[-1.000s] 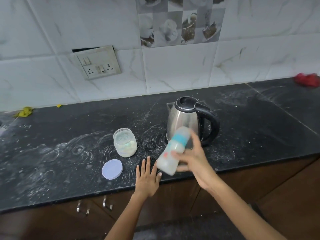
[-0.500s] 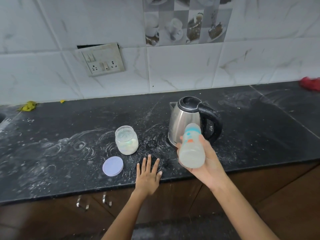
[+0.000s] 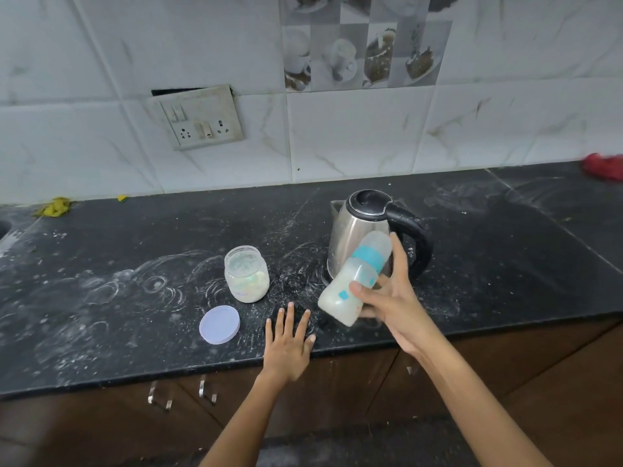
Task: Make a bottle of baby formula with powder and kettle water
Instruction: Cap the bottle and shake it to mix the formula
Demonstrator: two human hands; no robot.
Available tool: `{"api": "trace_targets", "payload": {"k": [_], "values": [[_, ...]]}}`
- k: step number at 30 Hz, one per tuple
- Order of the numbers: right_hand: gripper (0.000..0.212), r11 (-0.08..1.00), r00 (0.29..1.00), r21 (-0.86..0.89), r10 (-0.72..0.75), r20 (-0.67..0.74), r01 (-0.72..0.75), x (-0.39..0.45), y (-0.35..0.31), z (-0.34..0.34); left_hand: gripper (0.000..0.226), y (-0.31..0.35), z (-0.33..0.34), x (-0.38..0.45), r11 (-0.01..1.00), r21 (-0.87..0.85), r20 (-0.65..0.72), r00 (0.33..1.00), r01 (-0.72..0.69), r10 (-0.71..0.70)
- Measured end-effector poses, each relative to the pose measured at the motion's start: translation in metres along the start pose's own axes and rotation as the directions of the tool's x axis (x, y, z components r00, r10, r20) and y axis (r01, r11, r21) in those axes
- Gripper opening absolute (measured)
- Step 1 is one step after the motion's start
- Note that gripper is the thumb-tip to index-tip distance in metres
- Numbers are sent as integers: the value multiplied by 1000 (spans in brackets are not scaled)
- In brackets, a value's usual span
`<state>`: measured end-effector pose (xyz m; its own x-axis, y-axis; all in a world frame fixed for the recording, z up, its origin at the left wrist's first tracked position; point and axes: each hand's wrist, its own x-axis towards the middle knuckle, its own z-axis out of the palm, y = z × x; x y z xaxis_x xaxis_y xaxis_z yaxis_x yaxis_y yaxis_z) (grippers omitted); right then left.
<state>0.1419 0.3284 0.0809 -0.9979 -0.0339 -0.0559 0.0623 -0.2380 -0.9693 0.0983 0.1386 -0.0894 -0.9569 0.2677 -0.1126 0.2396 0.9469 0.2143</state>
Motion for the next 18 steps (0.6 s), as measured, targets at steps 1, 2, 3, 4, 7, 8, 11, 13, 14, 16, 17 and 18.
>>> {"api": "trace_targets", "payload": {"k": [1, 2, 3, 4, 7, 8, 11, 13, 14, 16, 17, 18], "values": [[103, 995, 997, 92, -25, -76, 32, 2, 2, 4, 116, 0, -2, 0, 1000, 12, 12, 1000, 10, -10], [98, 988, 992, 147, -26, -123, 44, 2, 7, 8, 112, 0, -3, 0, 1000, 7, 18, 1000, 16, -17], [95, 988, 993, 150, -14, -121, 32, 0, 13, 12, 102, 1, -5, 0, 1000, 7, 18, 1000, 7, -8], [94, 994, 998, 105, 9, -64, -2, -3, 22, 15, 85, 1, -6, -1, 999, 47, -3, 1000, 0, 0], [94, 998, 998, 44, 48, 36, -50, -8, 32, 18, 56, -1, 2, 1, 995, 97, 38, 999, -30, 27], [91, 993, 999, 114, 17, -42, -12, -4, 30, 16, 53, -1, 5, 1, 994, 106, 24, 999, -29, 27], [85, 971, 982, 232, -19, -186, 63, 5, 25, 12, 60, -1, 7, 1, 991, 130, -29, 999, -19, 22], [87, 995, 999, 97, 26, -45, -21, 1, 34, 15, 53, -4, 13, 0, 986, 166, -72, 997, -21, 33], [90, 998, 999, 48, 46, 18, -47, -3, 37, 18, 60, -4, 15, 1, 987, 157, -51, 998, -22, 30], [90, 996, 999, 90, -17, -37, 20, 0, 39, 18, 52, -6, 17, 4, 987, 158, -95, 995, -1, 16], [88, 984, 989, 161, -56, -134, 77, 4, 36, 15, 52, -5, 15, 3, 990, 141, -81, 997, 11, 1], [87, 972, 979, 209, -63, -194, 104, 8, 33, 13, 57, -3, 14, 5, 992, 125, -39, 999, 15, -10]]}}
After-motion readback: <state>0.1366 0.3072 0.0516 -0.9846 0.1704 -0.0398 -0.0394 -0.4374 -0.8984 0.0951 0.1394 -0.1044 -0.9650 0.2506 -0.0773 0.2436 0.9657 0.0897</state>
